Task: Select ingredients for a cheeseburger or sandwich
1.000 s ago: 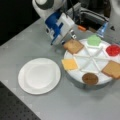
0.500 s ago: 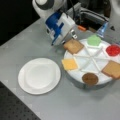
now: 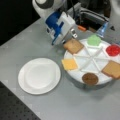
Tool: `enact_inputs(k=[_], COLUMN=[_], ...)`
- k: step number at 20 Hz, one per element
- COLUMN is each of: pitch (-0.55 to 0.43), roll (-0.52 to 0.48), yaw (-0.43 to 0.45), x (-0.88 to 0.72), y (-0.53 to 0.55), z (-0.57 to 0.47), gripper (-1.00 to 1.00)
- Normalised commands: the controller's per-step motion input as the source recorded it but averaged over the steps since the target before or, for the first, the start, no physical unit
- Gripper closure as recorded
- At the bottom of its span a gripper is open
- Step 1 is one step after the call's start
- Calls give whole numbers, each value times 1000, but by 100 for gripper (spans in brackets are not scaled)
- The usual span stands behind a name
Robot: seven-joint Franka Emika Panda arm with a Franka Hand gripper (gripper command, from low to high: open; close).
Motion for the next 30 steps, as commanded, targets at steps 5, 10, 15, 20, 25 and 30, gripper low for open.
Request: enact_inputs(k=[5, 10, 15, 20, 25, 30], pitch=[58, 68, 58, 73, 154, 248], roll=[102, 113, 83, 43, 43, -63], yaw=[-20, -33, -29, -29, -16, 27], x=[138, 120, 86, 68, 39, 97], y=[11, 48, 49, -6, -163, -360], z=[104, 134, 146, 193, 422, 654], gripper=[100, 100, 100, 100, 100, 100])
